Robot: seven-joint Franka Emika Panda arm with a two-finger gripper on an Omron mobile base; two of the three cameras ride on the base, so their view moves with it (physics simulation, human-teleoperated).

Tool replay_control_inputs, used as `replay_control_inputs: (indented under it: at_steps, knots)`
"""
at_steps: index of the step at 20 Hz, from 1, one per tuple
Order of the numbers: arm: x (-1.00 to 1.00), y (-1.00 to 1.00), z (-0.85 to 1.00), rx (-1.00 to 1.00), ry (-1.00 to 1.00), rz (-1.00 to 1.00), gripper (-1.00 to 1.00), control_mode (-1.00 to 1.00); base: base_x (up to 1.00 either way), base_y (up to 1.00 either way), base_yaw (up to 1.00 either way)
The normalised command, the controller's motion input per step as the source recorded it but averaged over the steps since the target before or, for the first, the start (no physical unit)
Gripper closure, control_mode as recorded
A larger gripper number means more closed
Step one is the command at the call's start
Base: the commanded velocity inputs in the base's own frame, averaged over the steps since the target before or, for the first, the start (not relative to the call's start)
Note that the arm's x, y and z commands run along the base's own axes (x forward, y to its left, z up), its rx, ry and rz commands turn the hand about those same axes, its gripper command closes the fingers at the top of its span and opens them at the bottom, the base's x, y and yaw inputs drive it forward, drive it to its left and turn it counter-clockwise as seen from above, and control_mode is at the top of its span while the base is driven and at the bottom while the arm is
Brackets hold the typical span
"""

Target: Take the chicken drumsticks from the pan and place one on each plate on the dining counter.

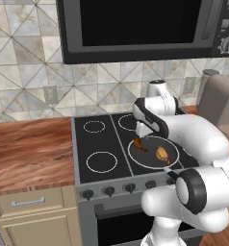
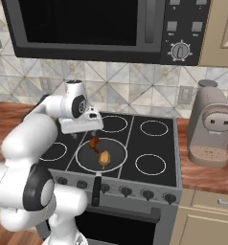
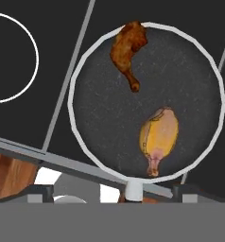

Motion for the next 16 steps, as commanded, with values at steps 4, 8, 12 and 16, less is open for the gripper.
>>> replay_control_inputs:
  at_steps: [4,8,12,16]
  knots:
    - [0.3,0.0,-0.57,0.0,-0.12,0.11,-1.0,-1.0,0.0,0.0,0.0]
    - [0.44,0.0,-0.42,0.0,-0.04,0.08,-1.0,-1.0,0.0,0.0,0.0]
    - [0.36,0.0,-0.38,0.0,0.0,0.03,-1.0,-1.0,0.0,0.0,0.0]
    - [0.19,0.0,-0.24,0.02,0.0,0.0,-1.0,-1.0,0.0,0.0,0.0]
